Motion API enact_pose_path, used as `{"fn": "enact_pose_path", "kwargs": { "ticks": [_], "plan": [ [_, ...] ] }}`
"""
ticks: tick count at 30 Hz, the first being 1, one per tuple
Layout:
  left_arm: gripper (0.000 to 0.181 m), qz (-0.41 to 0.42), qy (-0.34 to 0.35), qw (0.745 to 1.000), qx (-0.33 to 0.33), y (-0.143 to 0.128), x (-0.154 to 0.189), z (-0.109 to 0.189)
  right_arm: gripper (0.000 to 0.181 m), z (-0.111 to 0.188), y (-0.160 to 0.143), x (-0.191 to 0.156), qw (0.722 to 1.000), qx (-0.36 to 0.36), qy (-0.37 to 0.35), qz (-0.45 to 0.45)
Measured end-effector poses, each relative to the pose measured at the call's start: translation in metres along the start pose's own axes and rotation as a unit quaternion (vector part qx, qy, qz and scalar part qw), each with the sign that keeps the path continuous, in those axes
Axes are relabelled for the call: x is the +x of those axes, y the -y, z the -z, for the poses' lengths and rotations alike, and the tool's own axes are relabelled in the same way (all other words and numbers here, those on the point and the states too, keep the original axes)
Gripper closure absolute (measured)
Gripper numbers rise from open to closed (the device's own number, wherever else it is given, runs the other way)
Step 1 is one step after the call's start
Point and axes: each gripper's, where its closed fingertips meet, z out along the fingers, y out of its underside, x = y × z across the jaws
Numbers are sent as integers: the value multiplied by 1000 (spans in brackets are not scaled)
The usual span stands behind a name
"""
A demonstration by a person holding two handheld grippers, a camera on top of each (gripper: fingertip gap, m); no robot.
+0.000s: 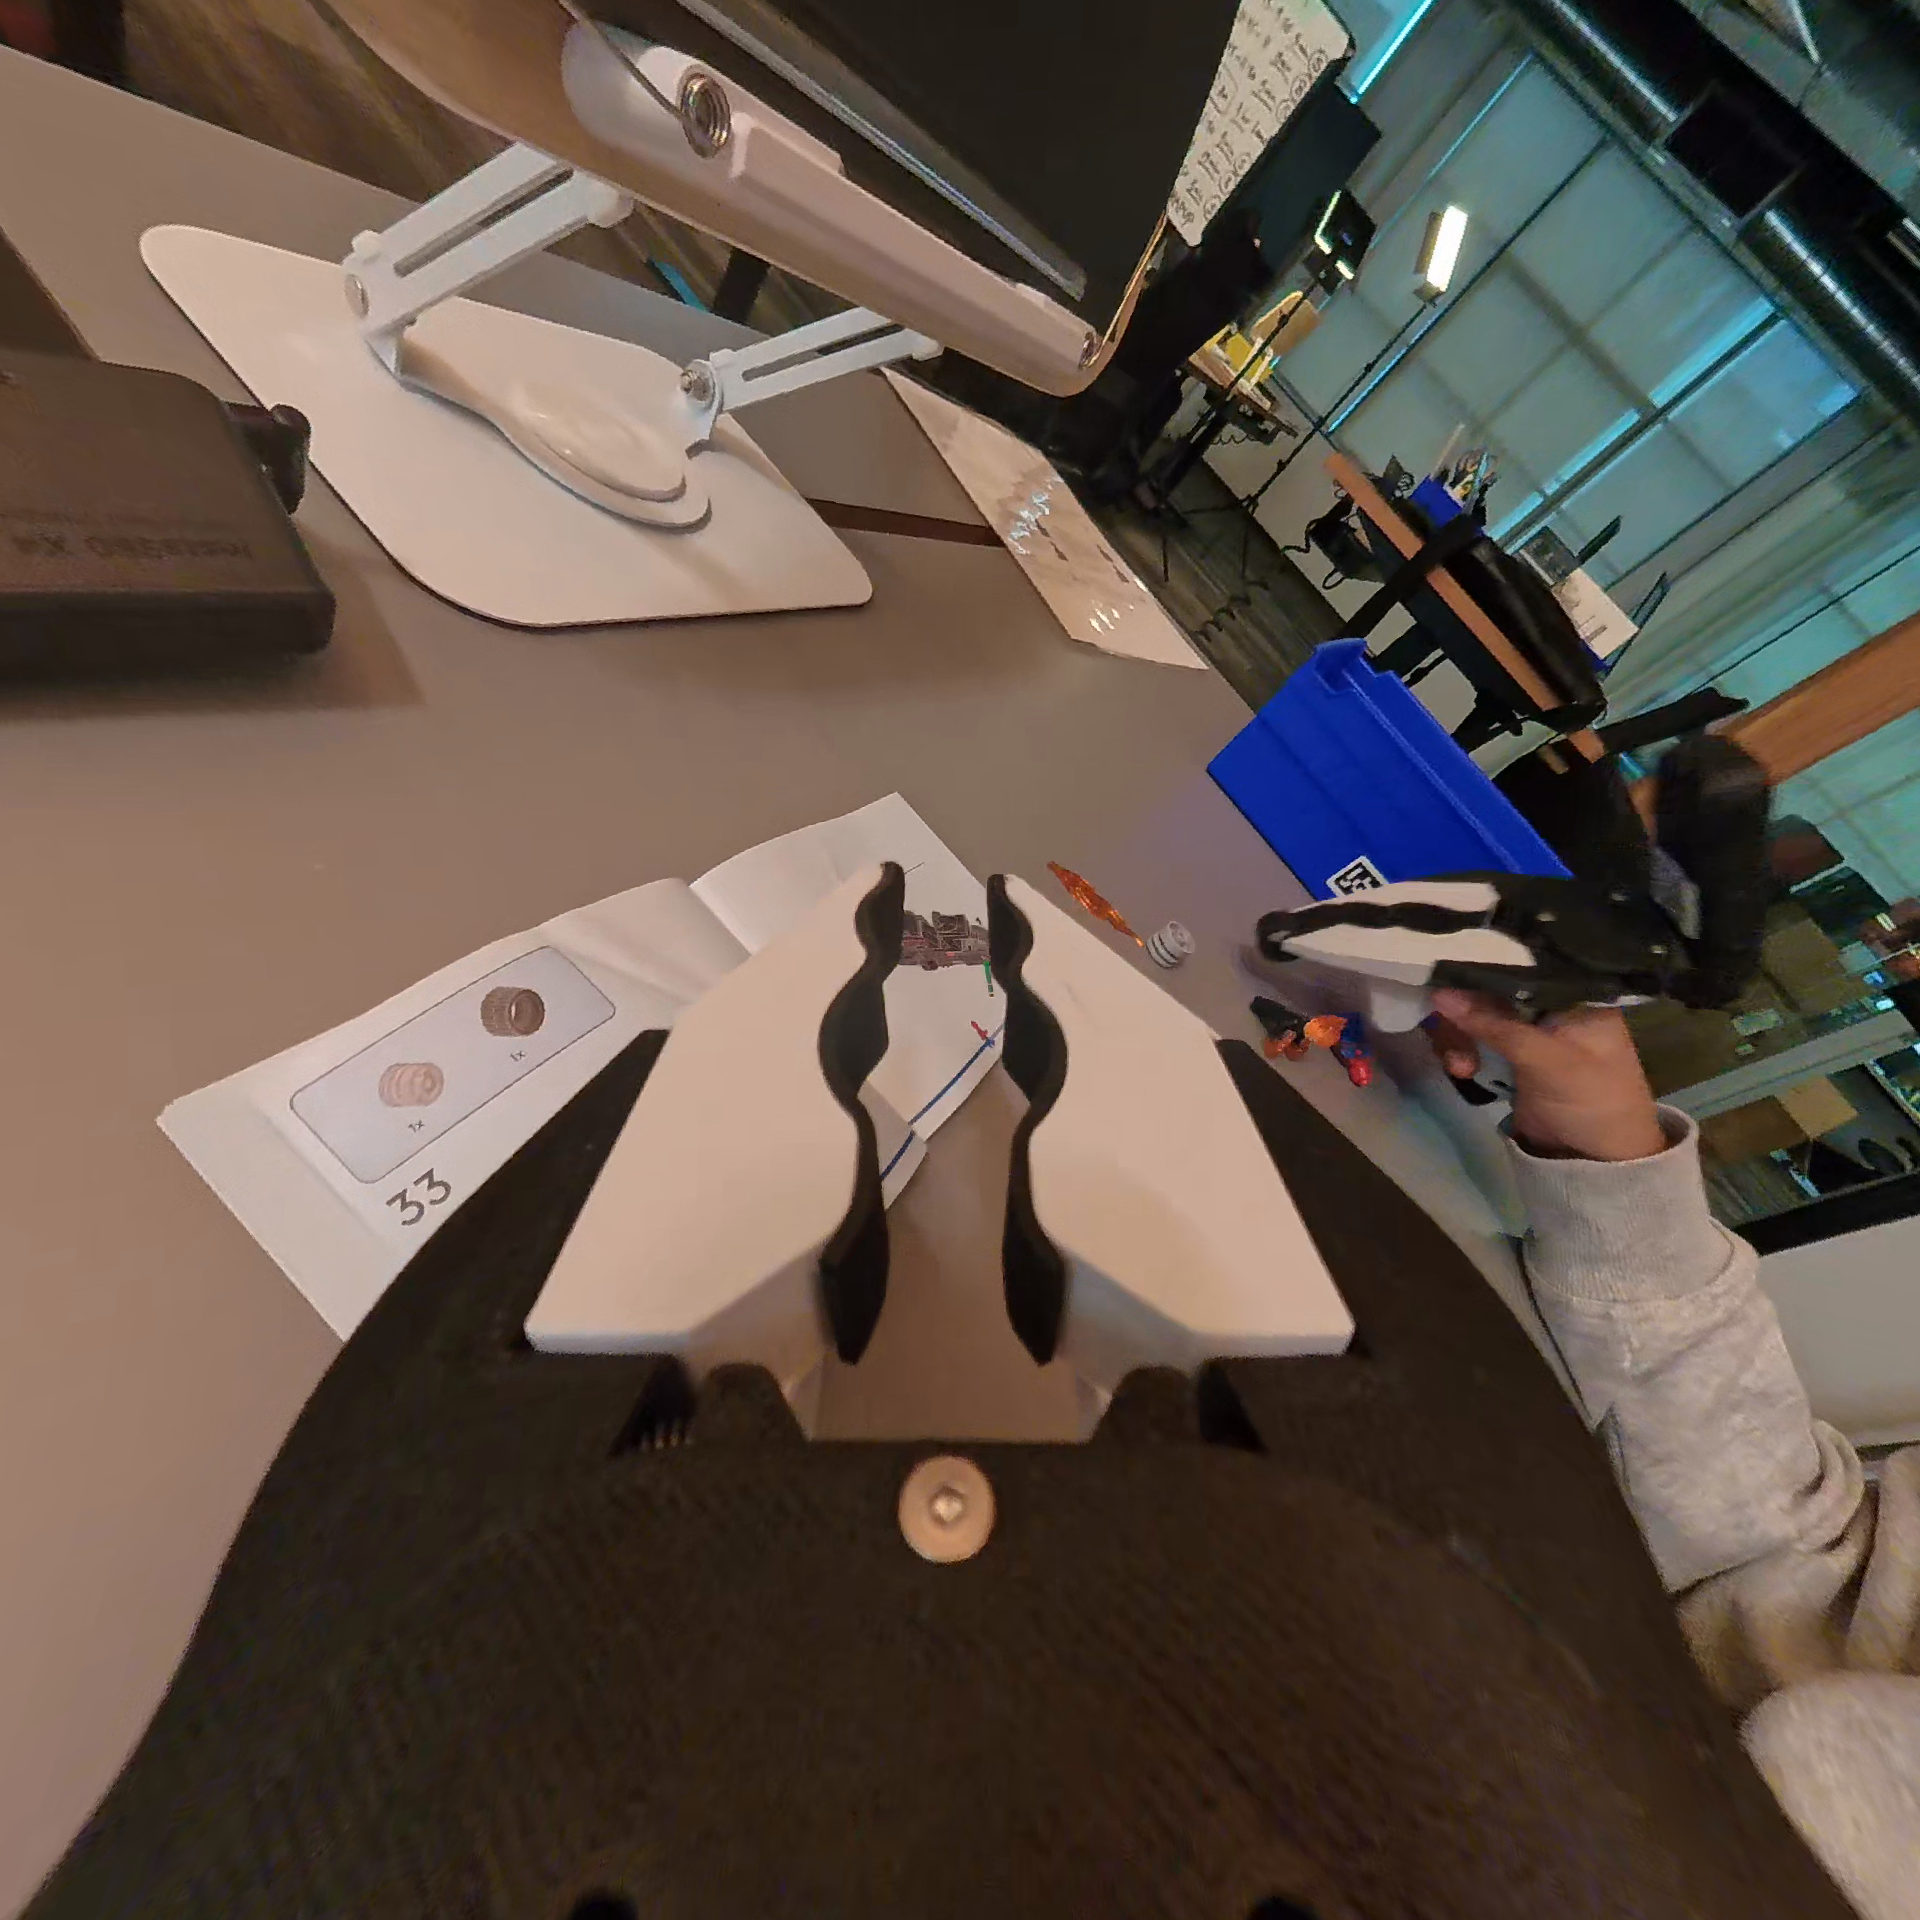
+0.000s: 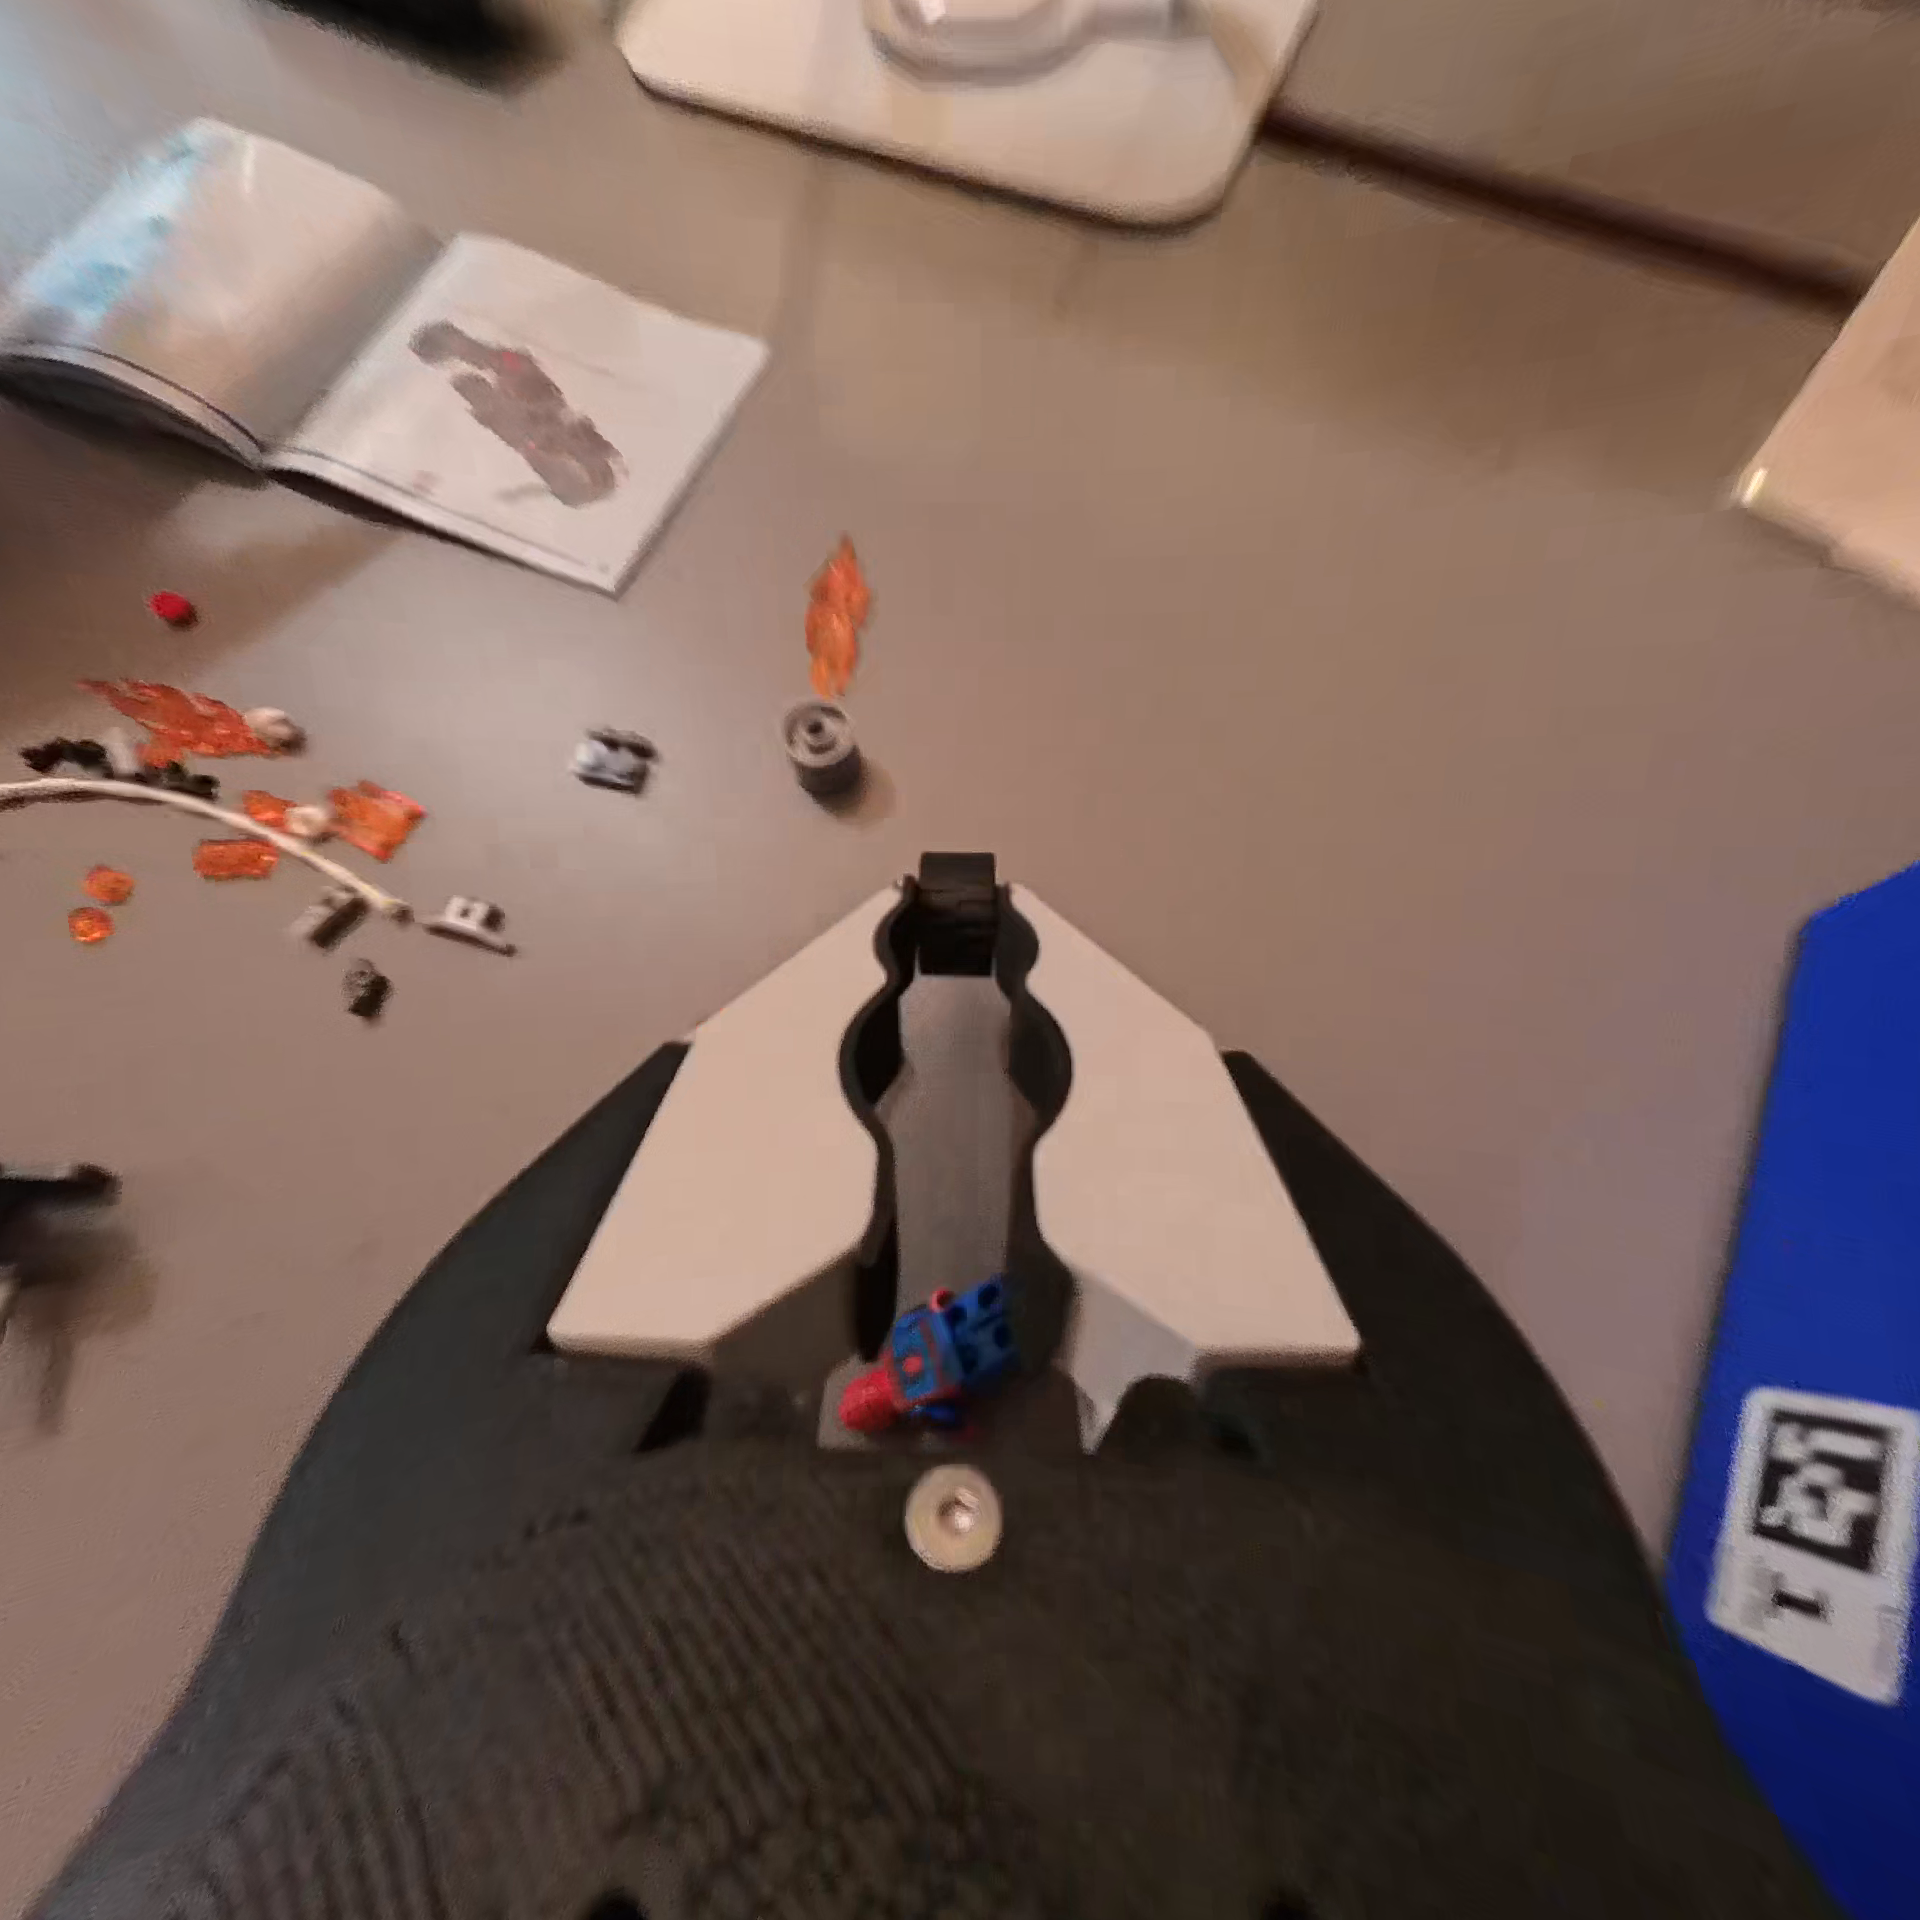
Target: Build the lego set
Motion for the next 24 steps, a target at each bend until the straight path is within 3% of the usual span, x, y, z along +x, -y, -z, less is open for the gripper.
{"fn": "enact_pose_path", "kwargs": {
  "ticks": [2, 5, 7, 12, 15, 20, 24],
  "plan": [
    [167, -5, 8, 1000, -1, -1, -3, 0, 169, 17, 21, -16, 998, 45, 8, 50],
    [167, -7, 15, 1000, -1, -1, -6, 1, 169, 43, 31, -71, 981, 94, 44, 164],
    [167, -2, 3, 1000, 6, 2, -1, 2, 170, 48, 9, -99, 961, 86, 24, 263],
    [166, -10, -6, 1000, 3, 1, 10, -1, 169, 40, -63, -98, 893, -24, -100, 437],
    [165, -15, -5, 1000, -9, -5, 14, -6, 168, 43, -71, -113, 902, -11, -65, 426],
    [164, -23, -7, 1000, -15, -9, 22, -7, 138, 59, -75, -137, 939, 7, 74, 336],
    [164, -24, -7, 1000, -8, -7, 24, -4, 140, 63, -70, -121, 952, 13, 61, 301]
  ]
}}
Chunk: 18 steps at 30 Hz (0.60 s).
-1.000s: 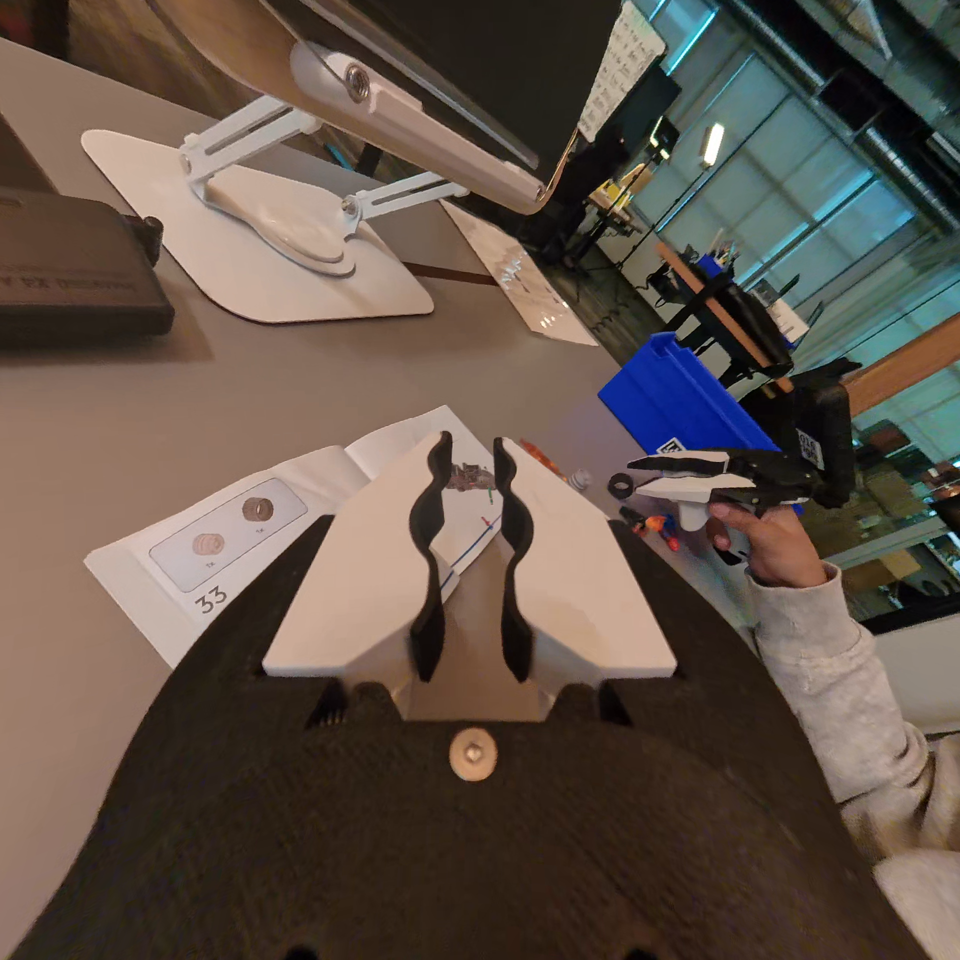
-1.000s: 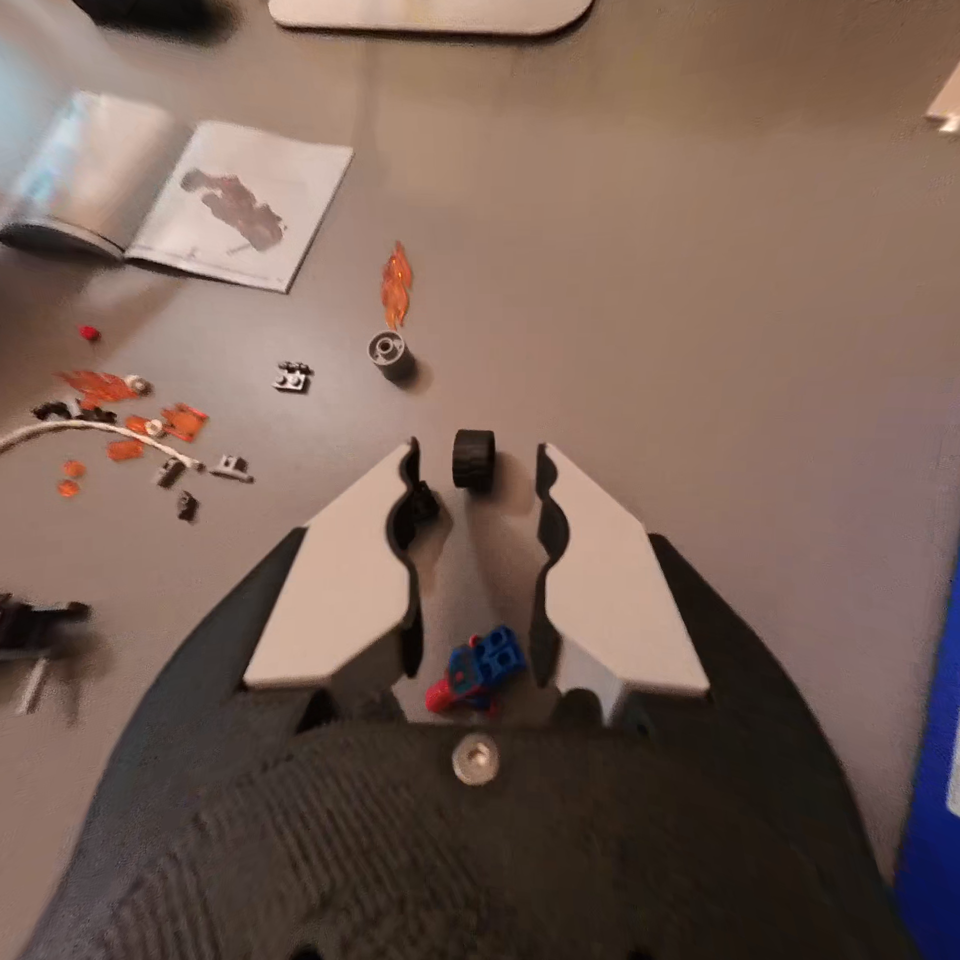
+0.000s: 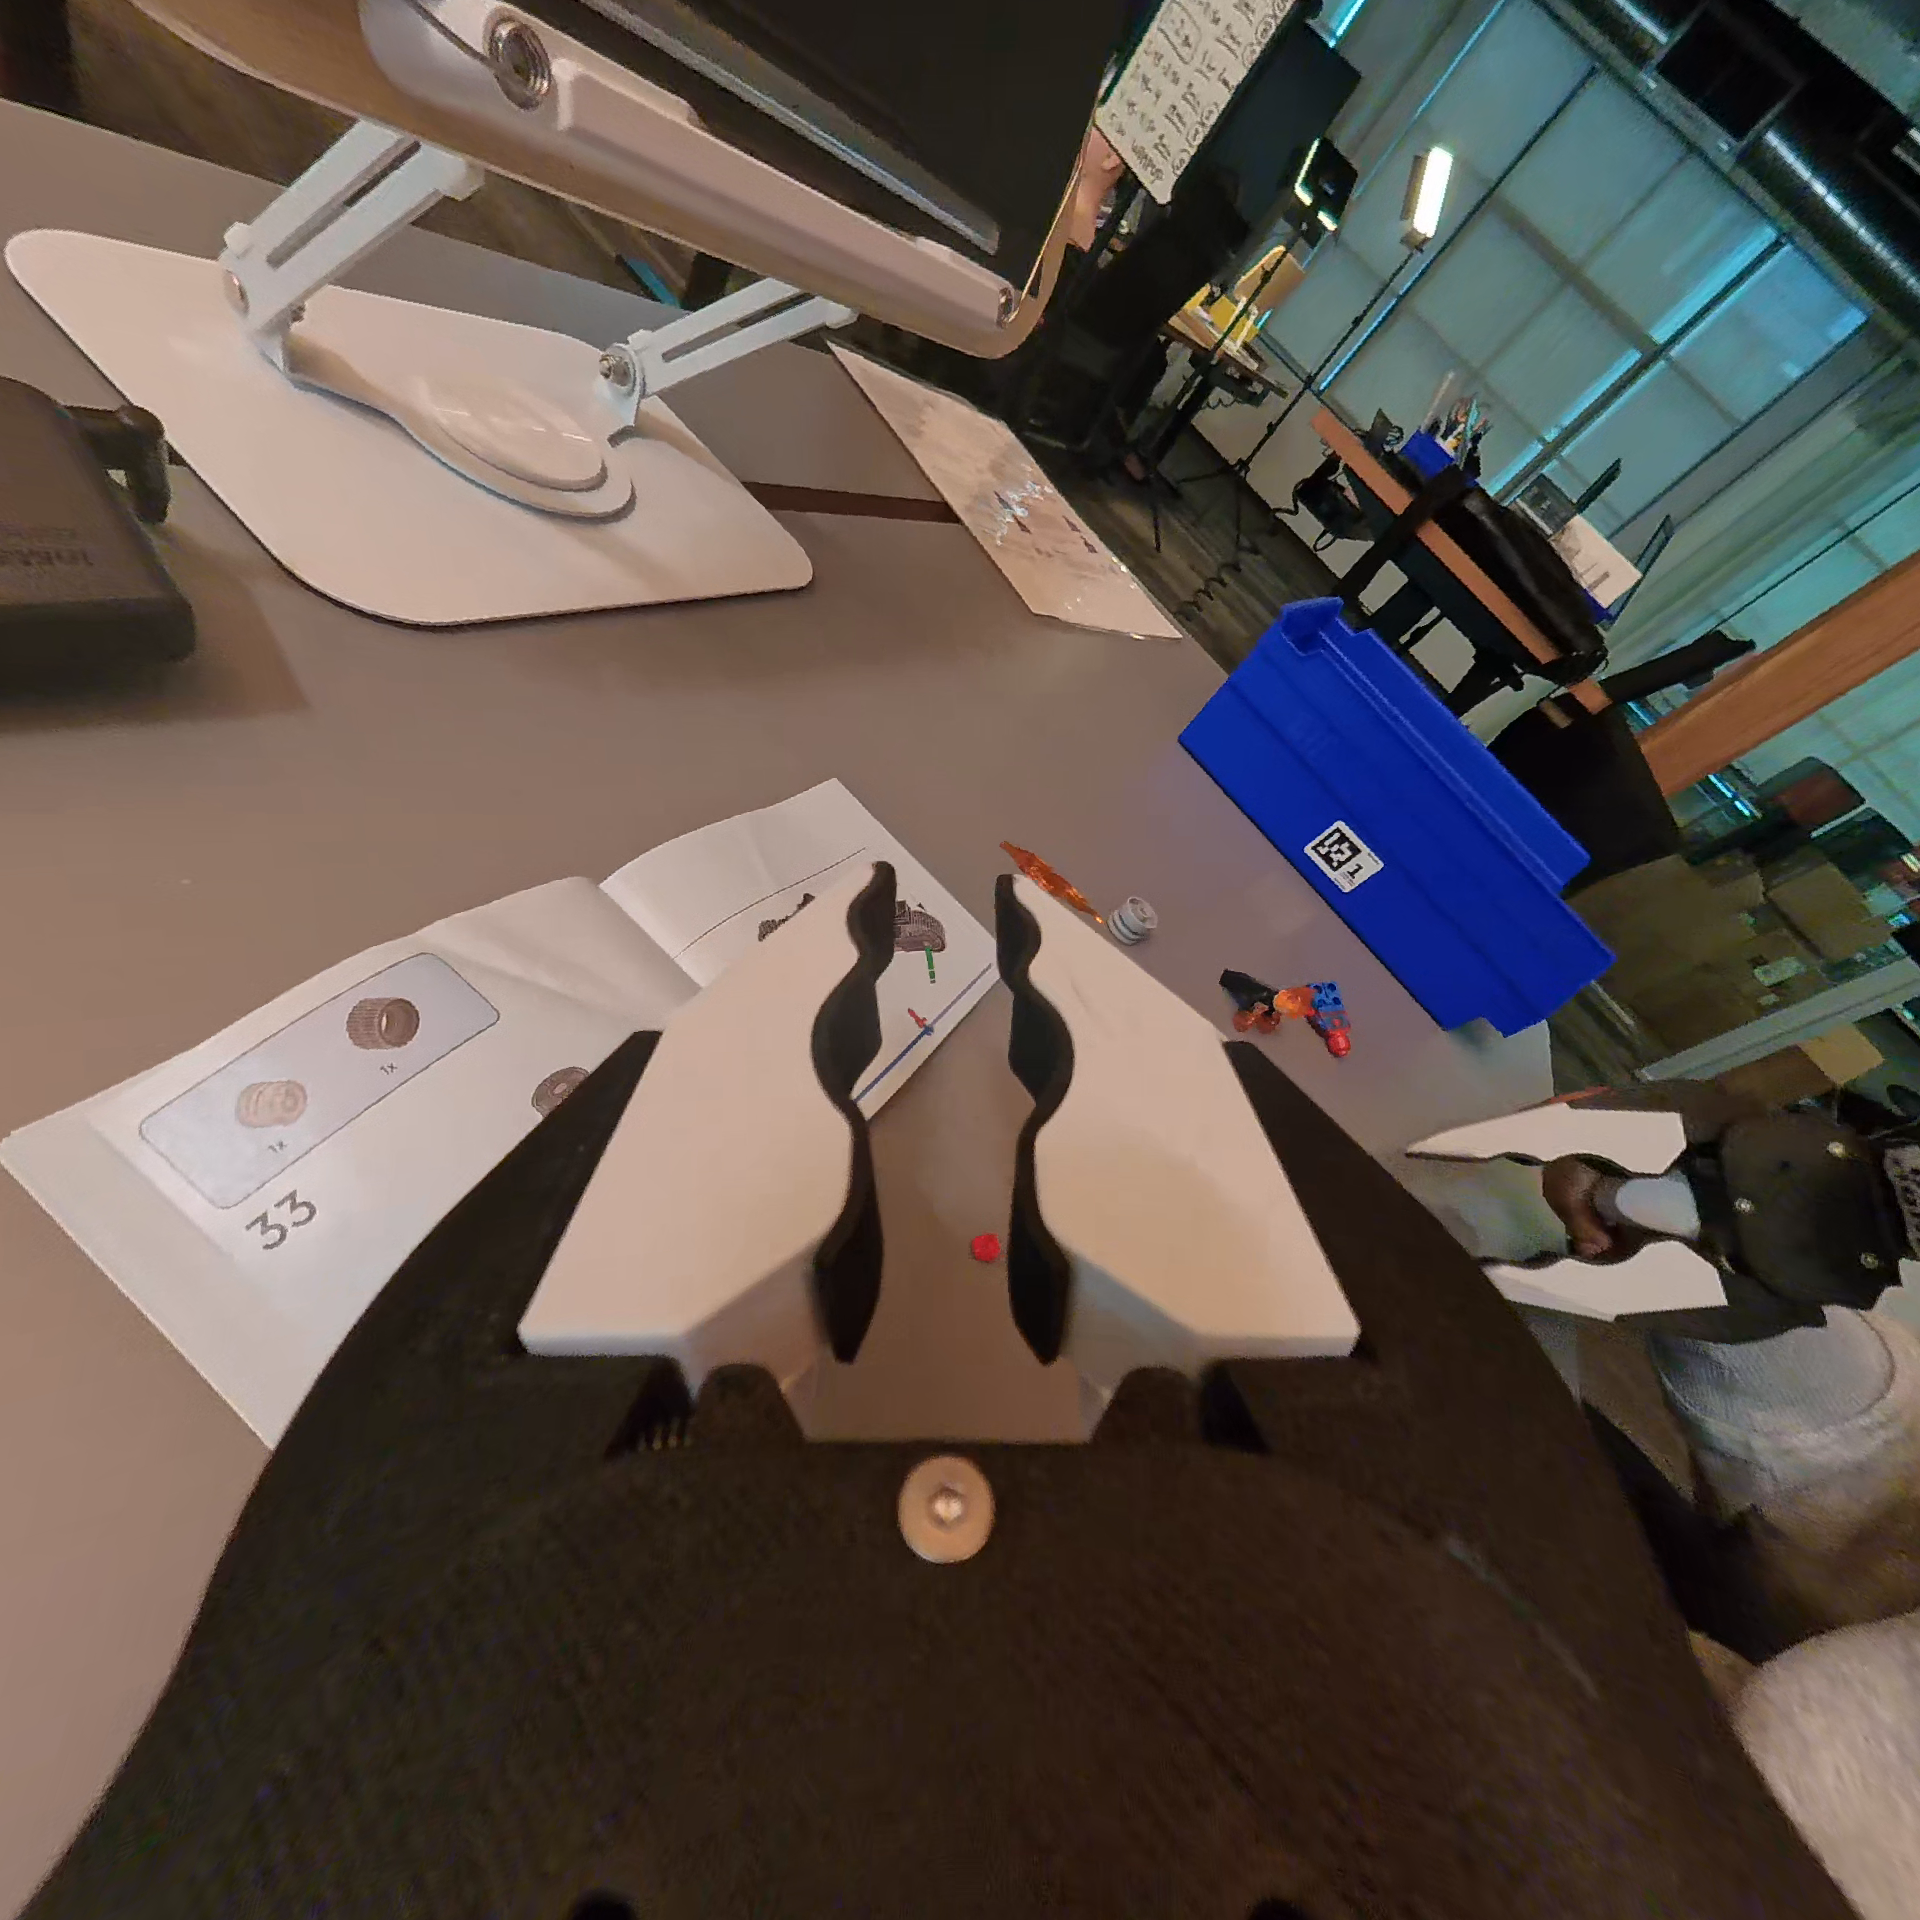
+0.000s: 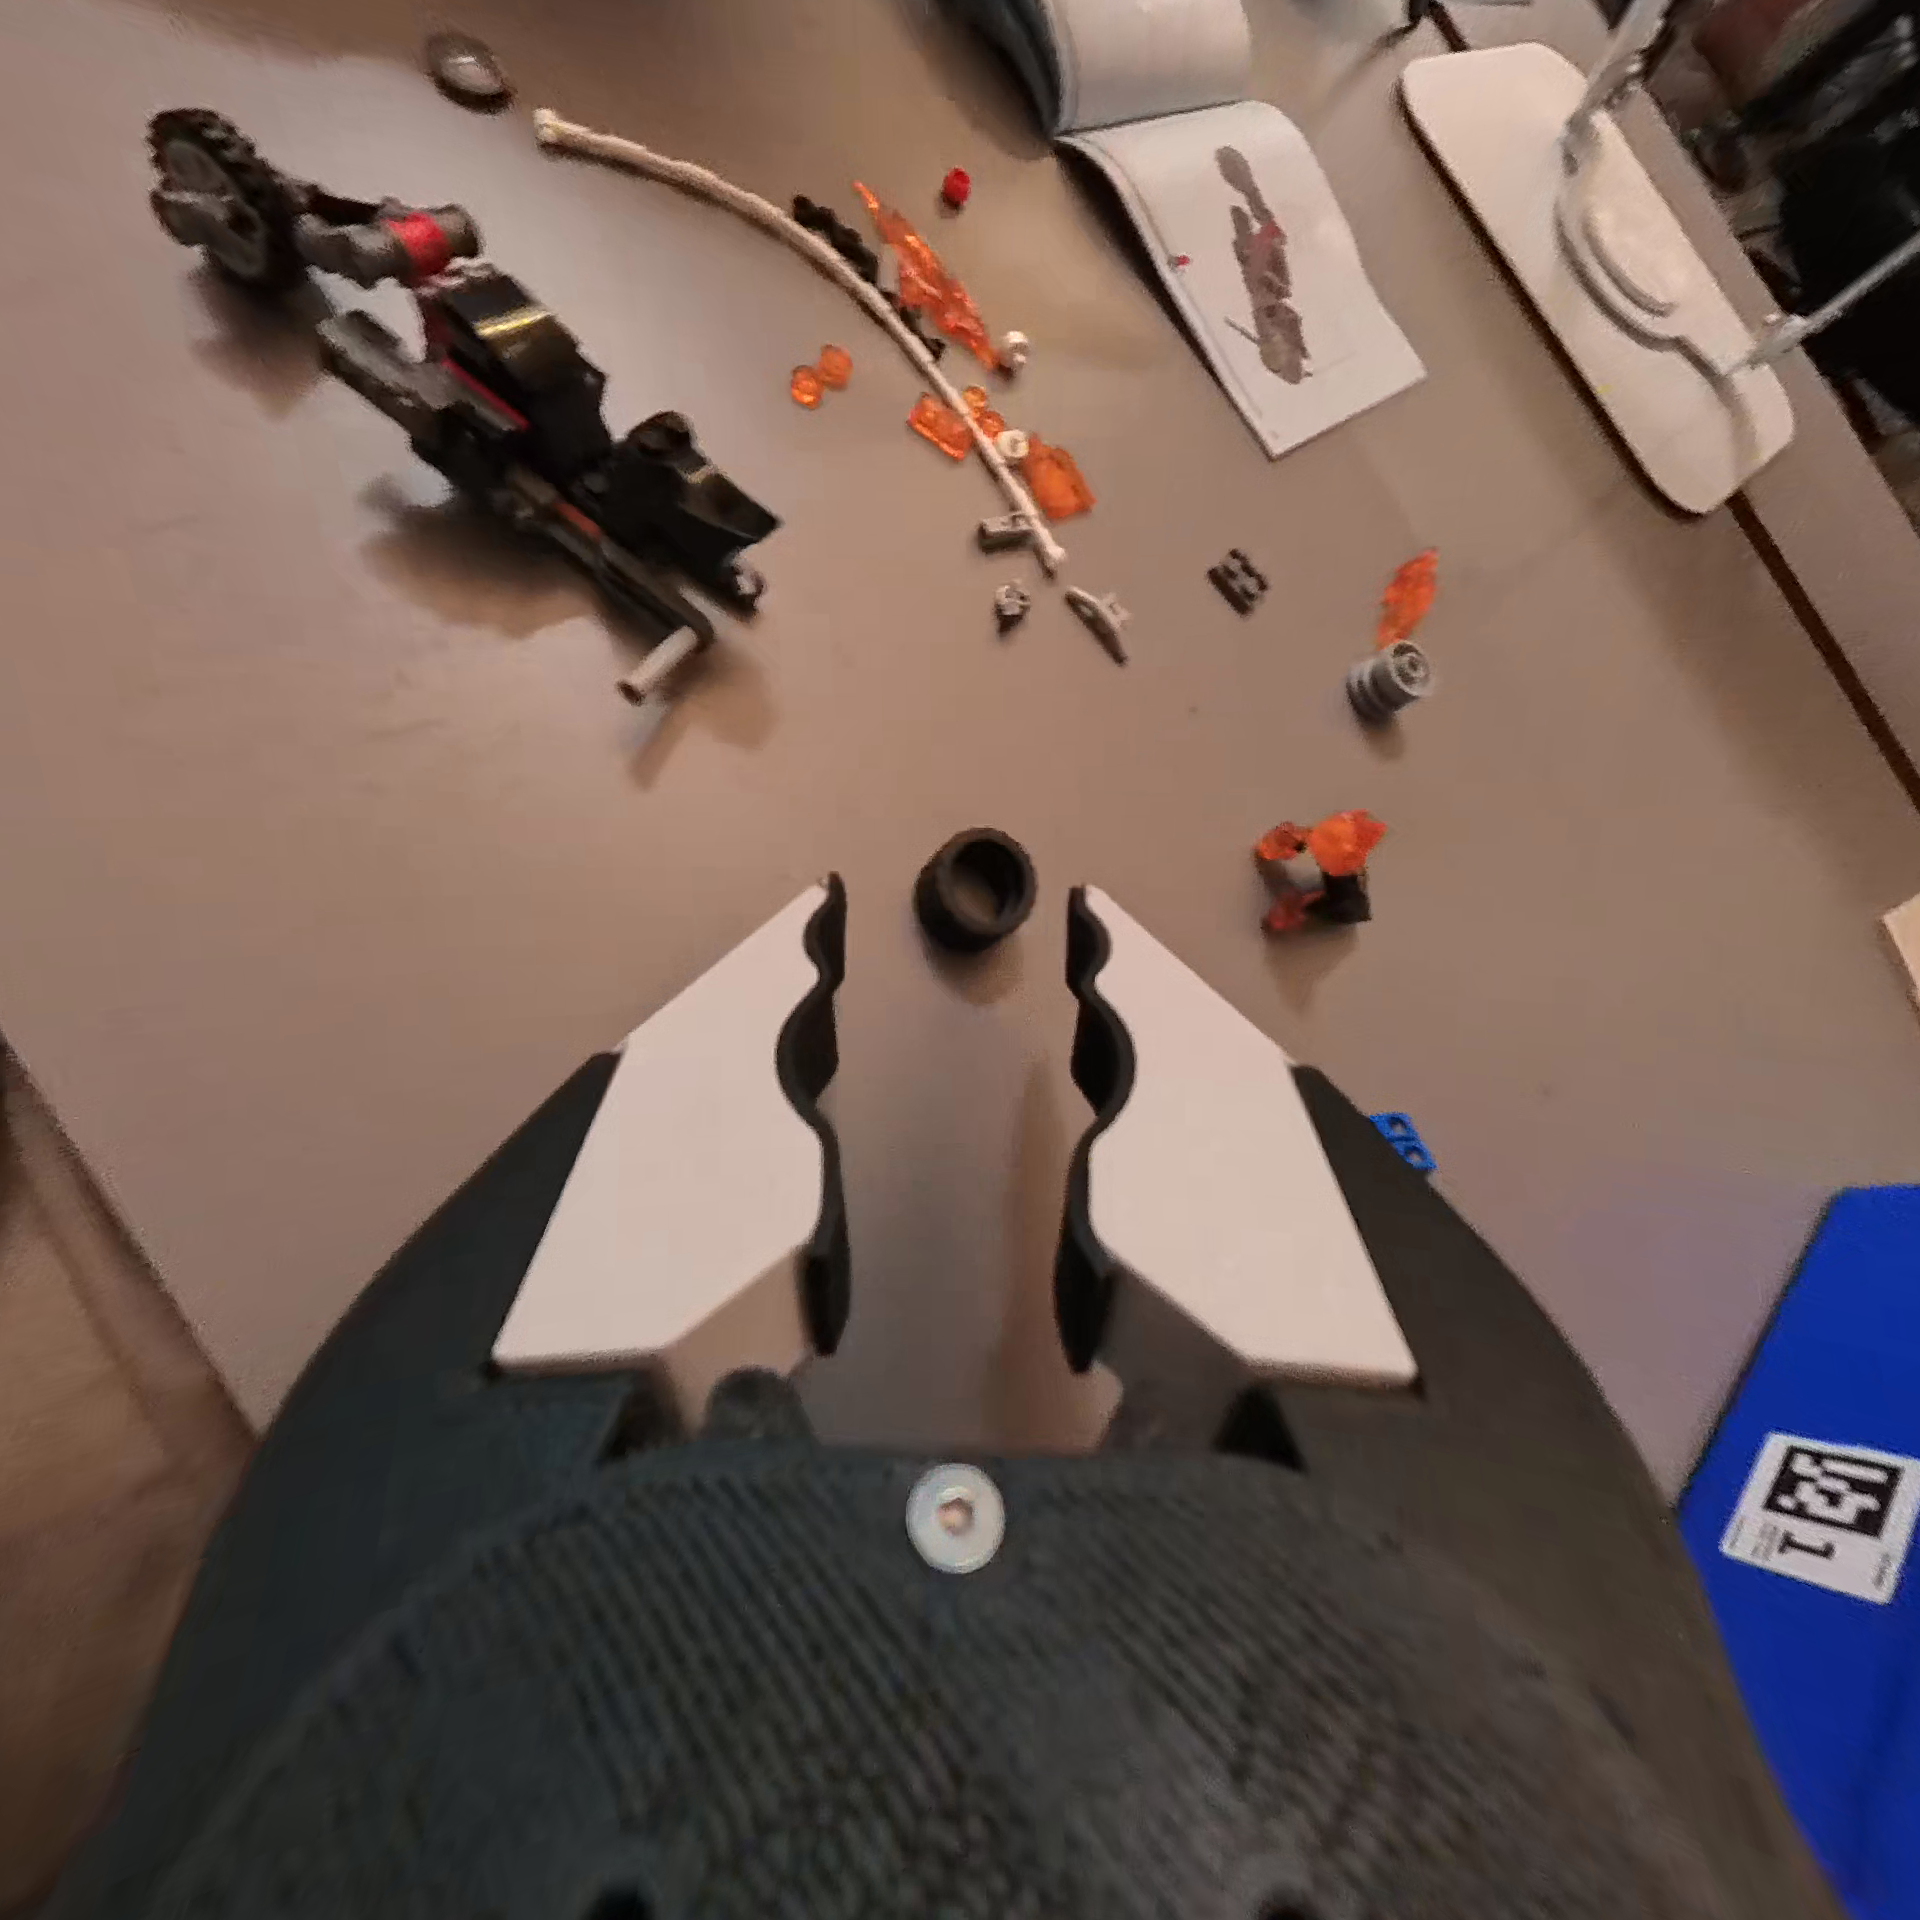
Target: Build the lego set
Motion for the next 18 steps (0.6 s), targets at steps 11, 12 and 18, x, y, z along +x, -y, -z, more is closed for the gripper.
{"fn": "enact_pose_path", "kwargs": {
  "ticks": [11, 12, 18],
  "plan": [
    [164, 5, -10, 1000, 14, 2, 2, 1, 145, -59, 36, 118, 972, 15, -5, -235],
    [164, 3, -7, 1000, 11, 1, 0, 1, 144, -71, 36, 126, 968, 0, 10, -250],
    [165, 12, 4, 1000, 1, -2, -15, 2, 165, -112, 13, 132, 956, -96, 58, -272]
  ]
}}
